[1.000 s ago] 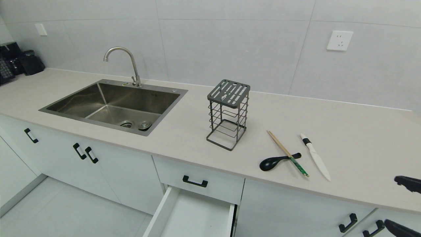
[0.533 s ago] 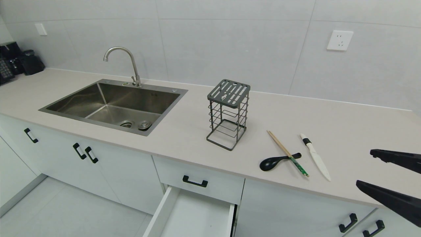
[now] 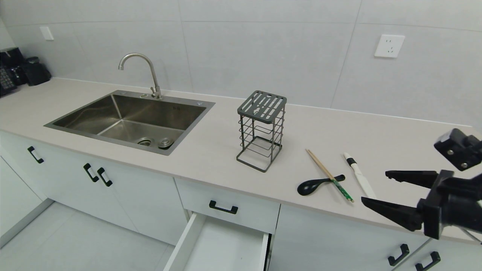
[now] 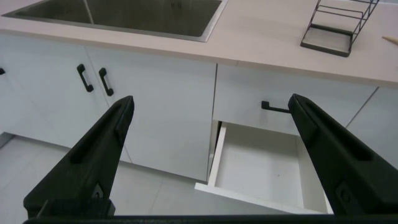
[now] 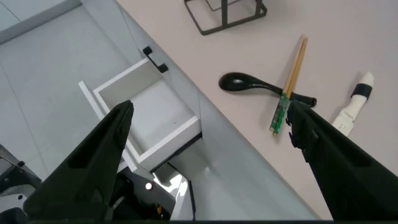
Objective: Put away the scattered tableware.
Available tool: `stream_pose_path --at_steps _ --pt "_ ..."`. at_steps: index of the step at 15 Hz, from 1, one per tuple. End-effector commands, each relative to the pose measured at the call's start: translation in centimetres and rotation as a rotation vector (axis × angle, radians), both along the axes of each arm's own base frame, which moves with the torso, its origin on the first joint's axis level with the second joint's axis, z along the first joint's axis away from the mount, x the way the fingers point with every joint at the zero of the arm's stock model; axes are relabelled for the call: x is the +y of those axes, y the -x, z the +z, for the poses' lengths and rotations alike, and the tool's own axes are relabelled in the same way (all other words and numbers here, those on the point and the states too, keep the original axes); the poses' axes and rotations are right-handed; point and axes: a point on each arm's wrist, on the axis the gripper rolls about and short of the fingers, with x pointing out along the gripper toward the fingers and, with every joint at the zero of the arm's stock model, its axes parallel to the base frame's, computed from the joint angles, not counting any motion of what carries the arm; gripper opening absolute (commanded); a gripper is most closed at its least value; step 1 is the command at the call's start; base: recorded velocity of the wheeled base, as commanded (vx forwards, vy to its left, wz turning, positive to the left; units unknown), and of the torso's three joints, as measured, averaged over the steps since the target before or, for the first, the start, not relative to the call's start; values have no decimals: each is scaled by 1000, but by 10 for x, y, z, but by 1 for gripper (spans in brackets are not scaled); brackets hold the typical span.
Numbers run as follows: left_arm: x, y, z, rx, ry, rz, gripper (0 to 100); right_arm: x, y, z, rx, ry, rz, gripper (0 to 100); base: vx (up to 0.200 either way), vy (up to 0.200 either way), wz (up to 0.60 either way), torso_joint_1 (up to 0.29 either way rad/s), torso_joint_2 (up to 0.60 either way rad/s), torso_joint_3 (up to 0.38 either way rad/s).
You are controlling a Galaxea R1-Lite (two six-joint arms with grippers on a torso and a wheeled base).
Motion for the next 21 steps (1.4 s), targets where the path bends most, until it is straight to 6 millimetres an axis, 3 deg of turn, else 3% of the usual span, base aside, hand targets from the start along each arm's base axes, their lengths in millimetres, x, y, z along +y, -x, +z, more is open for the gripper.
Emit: stream_pose_path --at_steps 1,10,21 --pt "0 0 0 2 8 3 100 5 -19 -12 71 28 -20 100 0 0 0 0 0 0" --pt "0 0 0 2 6 3 100 -1 -47 -47 229 96 -117 100 0 0 0 0 0 0" --pt "0 0 0 1 5 3 100 1 -79 -81 269 108 -138 100 0 0 0 0 0 0"
